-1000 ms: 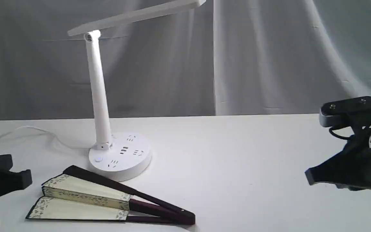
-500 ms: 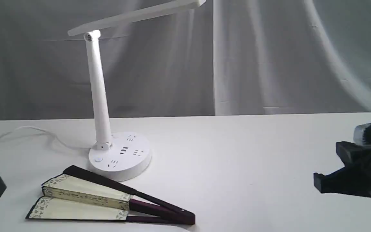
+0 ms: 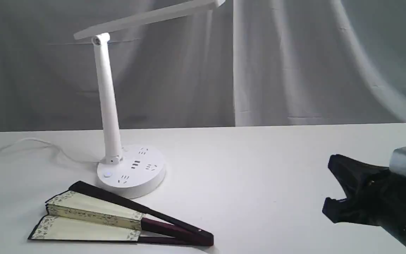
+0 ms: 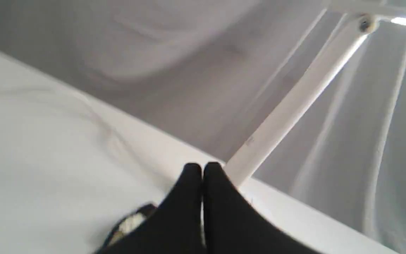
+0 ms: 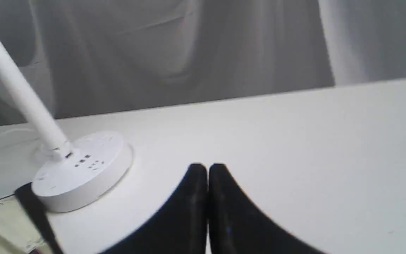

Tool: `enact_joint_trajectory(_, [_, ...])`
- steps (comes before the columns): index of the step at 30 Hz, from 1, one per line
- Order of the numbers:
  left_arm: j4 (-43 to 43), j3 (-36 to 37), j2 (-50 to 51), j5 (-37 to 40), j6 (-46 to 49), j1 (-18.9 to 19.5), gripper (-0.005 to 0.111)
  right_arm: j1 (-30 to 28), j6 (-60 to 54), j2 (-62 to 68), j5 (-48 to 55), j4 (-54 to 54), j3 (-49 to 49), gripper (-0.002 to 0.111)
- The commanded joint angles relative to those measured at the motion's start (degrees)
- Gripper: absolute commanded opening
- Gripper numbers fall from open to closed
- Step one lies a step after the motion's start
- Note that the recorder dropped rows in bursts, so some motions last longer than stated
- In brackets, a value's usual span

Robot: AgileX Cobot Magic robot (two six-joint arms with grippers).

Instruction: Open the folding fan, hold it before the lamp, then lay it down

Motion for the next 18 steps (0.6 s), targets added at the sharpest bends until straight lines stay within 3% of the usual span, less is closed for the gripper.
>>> enact_joint_trajectory(1, [0.07,-4.19,-0.21,13.44,-5.43,0.14,0.008,0.14,13.3,2.77,5.57,-13.04,-5.46,0.007])
enact_joint_trajectory(9, [3.61,-9.61,0.35,19.82,-15.01,0.14,0.058,0.14,50.33,9.62,13.14,-41.19,-21.12,0.032])
enact_joint_trajectory(14, [6.68,-9.95,4.97,18.71,-23.39,0.14,0.06,0.14,65.88,15.22,12.42,-54.8,-28.79,0.041])
enact_joint_trajectory(18, [12.69,-9.95,10.87,11.16,-31.15,0.14,0.06,0.14,71.94,19.51,8.99,-61.51,-35.12,0.047])
